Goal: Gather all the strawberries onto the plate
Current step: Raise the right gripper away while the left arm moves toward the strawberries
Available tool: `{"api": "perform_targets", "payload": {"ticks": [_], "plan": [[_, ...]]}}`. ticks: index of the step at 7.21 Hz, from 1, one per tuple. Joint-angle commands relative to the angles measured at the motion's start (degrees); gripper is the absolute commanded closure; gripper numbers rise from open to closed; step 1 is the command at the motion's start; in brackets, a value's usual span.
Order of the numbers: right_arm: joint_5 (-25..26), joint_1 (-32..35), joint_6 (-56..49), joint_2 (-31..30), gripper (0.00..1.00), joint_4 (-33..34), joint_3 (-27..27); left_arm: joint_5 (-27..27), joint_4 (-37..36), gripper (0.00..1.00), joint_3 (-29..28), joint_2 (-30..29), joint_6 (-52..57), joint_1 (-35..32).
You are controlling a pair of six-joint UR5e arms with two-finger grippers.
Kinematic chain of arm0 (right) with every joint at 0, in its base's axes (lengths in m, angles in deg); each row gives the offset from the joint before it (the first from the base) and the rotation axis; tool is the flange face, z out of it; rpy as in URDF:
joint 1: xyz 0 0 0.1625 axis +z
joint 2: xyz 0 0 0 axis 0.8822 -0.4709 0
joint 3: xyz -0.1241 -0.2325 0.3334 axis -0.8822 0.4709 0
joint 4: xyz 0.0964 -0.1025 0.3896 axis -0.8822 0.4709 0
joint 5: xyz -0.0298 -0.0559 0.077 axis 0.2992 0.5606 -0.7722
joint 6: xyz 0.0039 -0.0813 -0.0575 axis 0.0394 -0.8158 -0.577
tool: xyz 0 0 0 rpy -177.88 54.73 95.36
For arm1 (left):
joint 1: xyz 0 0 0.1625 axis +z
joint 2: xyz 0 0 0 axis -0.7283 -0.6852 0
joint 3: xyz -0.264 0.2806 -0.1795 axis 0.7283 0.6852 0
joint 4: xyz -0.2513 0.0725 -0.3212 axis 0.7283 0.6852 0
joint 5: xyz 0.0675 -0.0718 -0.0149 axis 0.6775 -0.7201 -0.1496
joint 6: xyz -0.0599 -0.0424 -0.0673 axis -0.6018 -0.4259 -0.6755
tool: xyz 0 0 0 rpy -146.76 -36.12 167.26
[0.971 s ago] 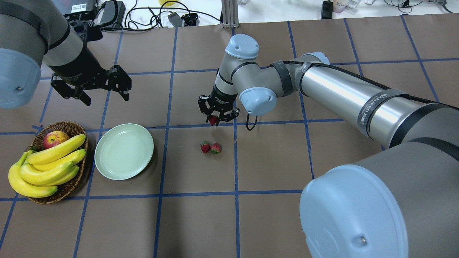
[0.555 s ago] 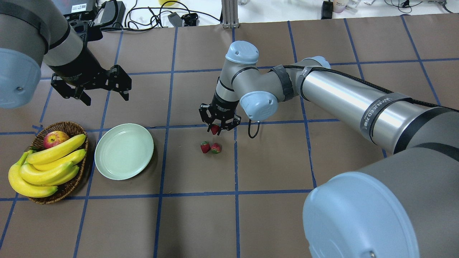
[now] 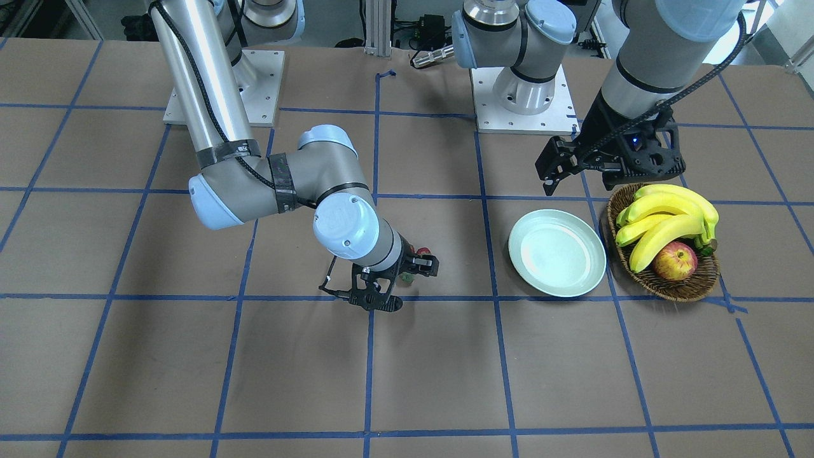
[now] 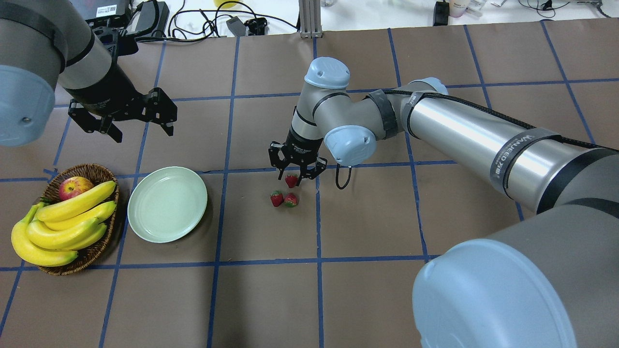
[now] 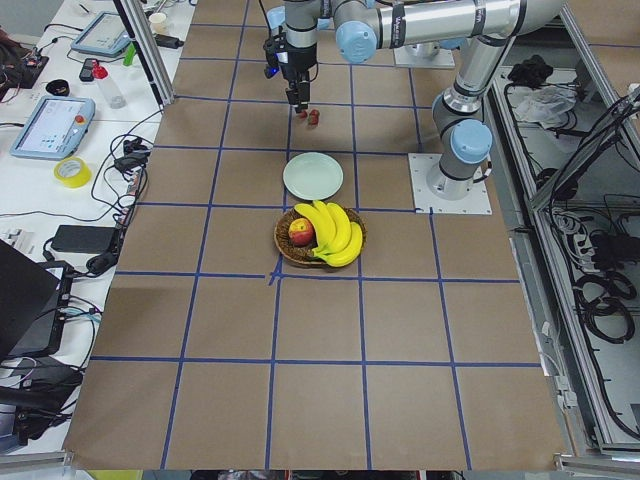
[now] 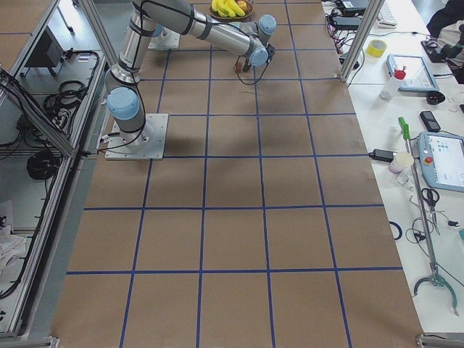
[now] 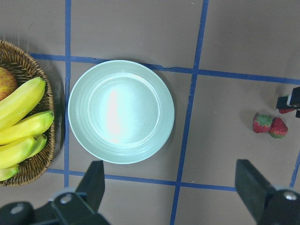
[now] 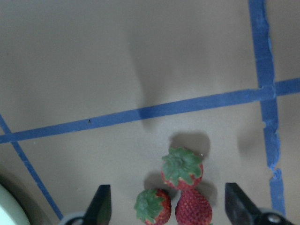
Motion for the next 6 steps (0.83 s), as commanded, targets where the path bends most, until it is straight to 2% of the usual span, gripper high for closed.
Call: {"api": "perform_targets", "payload": {"ticks": [1,2,3,5,6], "plan": [[2.91,-0.87,-0.33,-4.06,0.00,-0.64,1.01,0.02,-0.10,0.00,0.00,-0.16,0.00,-0.08],[9.55,-2.01,-1.03,-7.57,0.00,-1.35,0.85,-0.85,-0.71,0.00,-0.52,-0.42,-0.35,0.45],[13.61,-4.81,-5.30,-11.08,0.01,-6.31,1.19,-0.95,-0.97,0.00,-0.01,-0.86,-0.79,1.93],[16.80,-13.41,-17.94,-20.57,0.00,-17.21,1.20,-1.12,-1.24,0.00,0.09,-1.83,-0.01,2.83],[18.91,-16.32,-22.96,-23.74,0.00,-18.83,1.20,-1.30,-1.94,0.00,0.00,-2.79,-0.09,2.04]]}}
